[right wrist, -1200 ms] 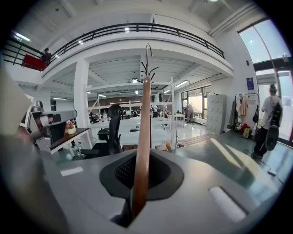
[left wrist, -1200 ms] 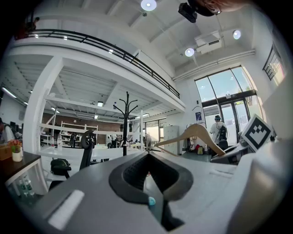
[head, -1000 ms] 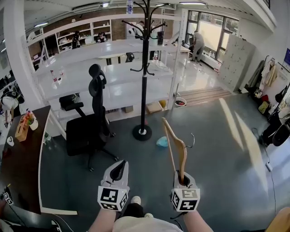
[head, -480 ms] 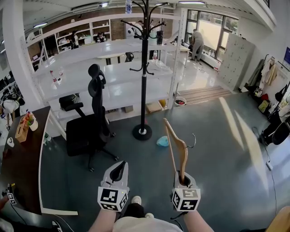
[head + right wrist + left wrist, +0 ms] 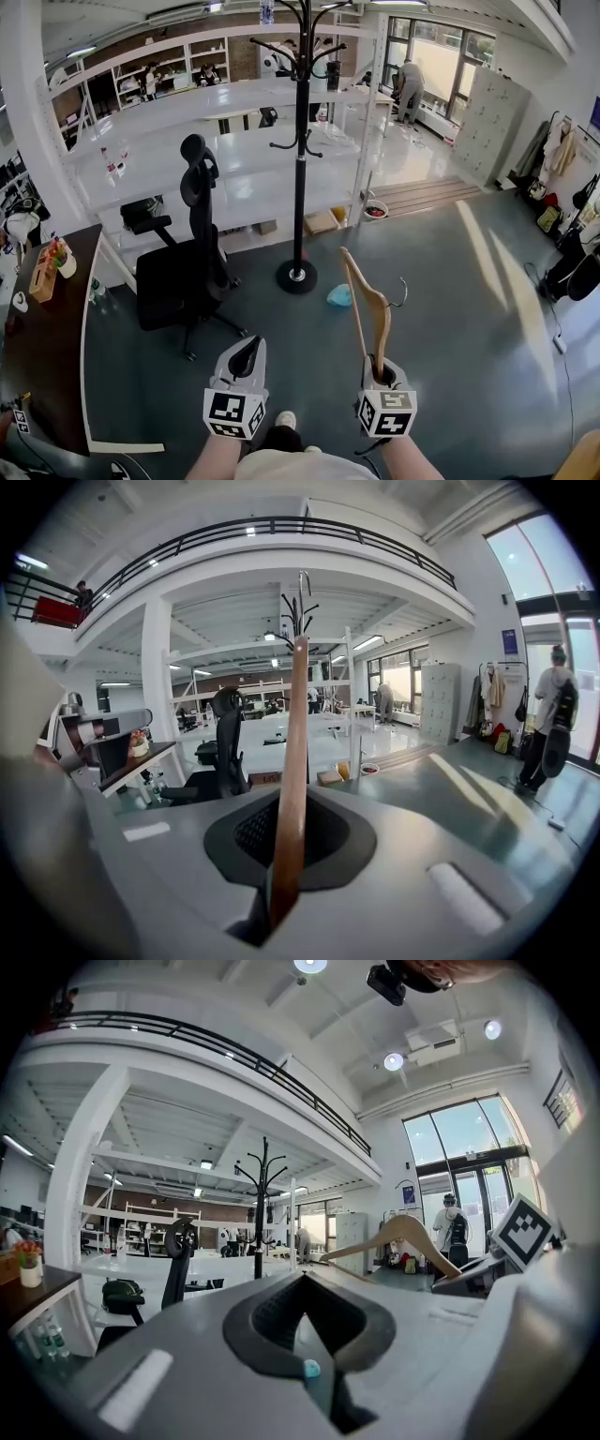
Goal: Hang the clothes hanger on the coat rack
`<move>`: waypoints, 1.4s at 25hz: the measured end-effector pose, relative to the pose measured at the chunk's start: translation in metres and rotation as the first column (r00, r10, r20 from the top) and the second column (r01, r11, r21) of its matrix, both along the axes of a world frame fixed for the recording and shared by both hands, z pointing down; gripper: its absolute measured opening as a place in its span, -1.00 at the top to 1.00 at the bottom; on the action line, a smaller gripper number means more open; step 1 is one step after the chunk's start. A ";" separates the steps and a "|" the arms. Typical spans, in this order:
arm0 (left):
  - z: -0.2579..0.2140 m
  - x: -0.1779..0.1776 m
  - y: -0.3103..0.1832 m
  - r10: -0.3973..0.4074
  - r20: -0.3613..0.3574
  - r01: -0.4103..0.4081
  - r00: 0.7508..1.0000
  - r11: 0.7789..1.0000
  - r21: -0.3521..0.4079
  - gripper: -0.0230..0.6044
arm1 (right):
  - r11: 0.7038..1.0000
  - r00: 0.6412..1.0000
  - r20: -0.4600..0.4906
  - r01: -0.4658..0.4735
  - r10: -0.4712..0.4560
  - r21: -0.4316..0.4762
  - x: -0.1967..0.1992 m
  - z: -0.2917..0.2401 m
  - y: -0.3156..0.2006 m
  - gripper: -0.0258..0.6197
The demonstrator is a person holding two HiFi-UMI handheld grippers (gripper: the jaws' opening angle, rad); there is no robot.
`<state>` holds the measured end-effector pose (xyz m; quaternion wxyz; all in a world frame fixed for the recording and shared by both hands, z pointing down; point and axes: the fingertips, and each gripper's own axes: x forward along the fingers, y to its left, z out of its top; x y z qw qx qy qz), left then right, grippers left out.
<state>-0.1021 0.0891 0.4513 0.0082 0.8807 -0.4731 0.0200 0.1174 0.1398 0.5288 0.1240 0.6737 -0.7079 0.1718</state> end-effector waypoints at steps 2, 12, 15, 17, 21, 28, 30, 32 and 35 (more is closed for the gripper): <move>0.000 -0.005 -0.016 -0.002 -0.005 0.002 1.000 1.000 0.001 0.93 | 1.000 1.000 0.000 -0.002 0.002 0.001 -0.003 0.000 -0.015 0.83; -0.003 -0.030 -0.111 0.015 -0.011 -0.015 1.000 1.000 0.015 0.93 | 0.999 0.999 -0.004 -0.053 0.053 0.015 -0.014 -0.006 -0.105 0.83; -0.001 -0.038 -0.136 0.022 -0.011 -0.022 1.000 1.000 0.008 0.93 | 0.997 0.997 0.005 -0.075 0.075 0.013 -0.016 -0.005 -0.129 0.83; 0.002 -0.042 -0.151 0.023 -0.013 -0.023 1.000 1.000 0.001 0.93 | 0.996 0.996 0.012 -0.086 0.086 0.012 -0.017 -0.005 -0.144 0.83; 0.010 -0.046 -0.180 0.021 -0.015 -0.021 1.000 1.000 -0.015 0.93 | 0.995 0.995 0.009 -0.096 0.096 0.004 -0.015 -0.002 -0.170 0.83; 0.015 -0.036 -0.230 0.000 -0.008 0.000 1.000 1.000 -0.020 0.93 | 0.995 0.995 0.010 -0.096 0.096 -0.005 0.005 0.006 -0.223 0.83; 0.016 -0.030 -0.247 -0.009 -0.003 0.009 1.000 1.000 -0.018 0.93 | 0.996 0.996 0.012 -0.088 0.088 -0.003 0.013 0.006 -0.243 0.83; 0.016 -0.020 -0.265 -0.018 -0.001 0.018 1.000 1.000 -0.015 0.93 | 0.997 0.997 0.014 -0.079 0.079 -0.002 0.022 0.008 -0.264 0.83; 0.014 -0.002 -0.296 -0.027 -0.002 0.027 1.000 1.000 0.001 0.93 | 0.998 0.998 0.015 -0.068 0.067 0.006 0.040 0.011 -0.301 0.83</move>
